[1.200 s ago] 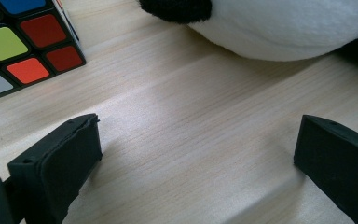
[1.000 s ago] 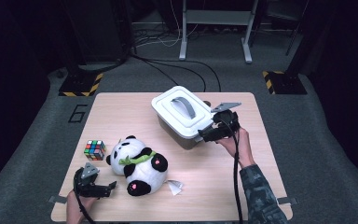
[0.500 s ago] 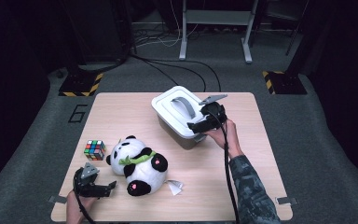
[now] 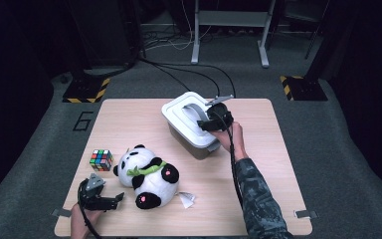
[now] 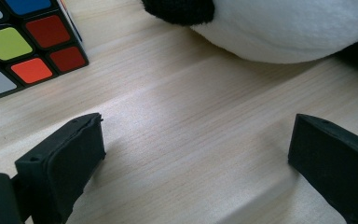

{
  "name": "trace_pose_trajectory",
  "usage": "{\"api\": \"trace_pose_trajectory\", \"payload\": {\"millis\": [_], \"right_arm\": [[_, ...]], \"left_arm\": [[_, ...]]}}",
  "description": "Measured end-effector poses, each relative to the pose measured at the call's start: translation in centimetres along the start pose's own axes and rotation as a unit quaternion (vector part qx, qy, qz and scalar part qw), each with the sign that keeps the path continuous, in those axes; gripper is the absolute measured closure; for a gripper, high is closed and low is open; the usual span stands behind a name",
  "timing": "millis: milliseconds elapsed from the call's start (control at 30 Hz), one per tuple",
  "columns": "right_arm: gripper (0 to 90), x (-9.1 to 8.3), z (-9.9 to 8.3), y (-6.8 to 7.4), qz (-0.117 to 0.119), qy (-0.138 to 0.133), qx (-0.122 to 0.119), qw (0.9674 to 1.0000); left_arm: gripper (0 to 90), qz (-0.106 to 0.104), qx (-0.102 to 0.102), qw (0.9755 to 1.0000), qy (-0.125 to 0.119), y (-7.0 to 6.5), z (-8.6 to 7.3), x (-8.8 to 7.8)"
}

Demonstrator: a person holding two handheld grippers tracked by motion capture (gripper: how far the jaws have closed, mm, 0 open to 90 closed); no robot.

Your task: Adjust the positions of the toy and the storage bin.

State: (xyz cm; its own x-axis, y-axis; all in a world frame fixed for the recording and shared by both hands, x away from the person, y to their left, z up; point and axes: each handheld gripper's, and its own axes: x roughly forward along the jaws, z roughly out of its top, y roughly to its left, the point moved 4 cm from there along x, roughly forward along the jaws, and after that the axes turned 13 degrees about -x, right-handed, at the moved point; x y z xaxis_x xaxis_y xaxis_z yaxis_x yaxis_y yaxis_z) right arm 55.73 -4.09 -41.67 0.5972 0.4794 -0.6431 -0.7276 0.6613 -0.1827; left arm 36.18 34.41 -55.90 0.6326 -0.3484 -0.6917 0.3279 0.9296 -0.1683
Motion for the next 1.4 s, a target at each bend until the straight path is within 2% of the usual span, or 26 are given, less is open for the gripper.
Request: {"api": "trace_pose_trajectory", "payload": {"millis": [100,133,200,400,600,667,767,800,1067,1133,1400], "right_arm": [[54.2,0.2,0.1,0.0,-0.011,-0.001,-0.007,0.9999],[59.2,0.2,0.1,0.1,-0.015,0.0,-0.009,0.9998],[63.9,0.2,0.0,0.1,-0.014,0.003,-0.016,0.9998],[65.2,0.1,-0.1,0.2,-0.023,0.005,-0.013,0.9996],[65.8,-0.2,-0.3,0.6,-0.025,0.006,0.004,0.9997],[65.9,-0.4,-0.4,0.7,-0.024,0.006,0.009,0.9997],[66.0,-0.6,-0.6,0.8,-0.022,0.006,0.005,0.9997],[66.0,-0.7,-0.6,0.9,-0.024,0.005,0.011,0.9996],[66.1,-2.0,-1.6,2.0,-0.025,0.002,0.018,0.9995],[66.1,-2.3,-1.8,2.2,-0.024,0.001,0.014,0.9996],[66.2,-3.3,-2.4,3.0,-0.028,0.006,0.028,0.9992]], "left_arm": [[3.5,0.0,0.001,1.0,0.001,0.0,0.0,0.0],[3.6,0.0,0.001,1.0,0.001,0.0,0.0,0.0],[3.7,0.0,0.001,1.0,0.001,0.0,0.0,0.0],[4.6,0.0,0.002,1.0,0.0,0.1,0.0,-0.1],[5.3,-0.001,0.002,1.0,0.003,0.1,0.0,-0.1],[5.3,0.002,0.0,1.0,-0.005,0.0,0.0,0.0],[5.3,0.002,0.0,1.0,-0.005,0.0,0.0,0.0],[5.3,0.002,0.0,1.0,-0.005,0.0,0.0,0.0],[5.4,0.003,0.0,1.0,-0.005,0.0,0.0,0.0],[5.6,0.003,0.0,1.0,-0.005,0.0,0.0,0.0],[6.0,0.003,-0.001,1.0,-0.006,0.0,0.0,0.0]]}}
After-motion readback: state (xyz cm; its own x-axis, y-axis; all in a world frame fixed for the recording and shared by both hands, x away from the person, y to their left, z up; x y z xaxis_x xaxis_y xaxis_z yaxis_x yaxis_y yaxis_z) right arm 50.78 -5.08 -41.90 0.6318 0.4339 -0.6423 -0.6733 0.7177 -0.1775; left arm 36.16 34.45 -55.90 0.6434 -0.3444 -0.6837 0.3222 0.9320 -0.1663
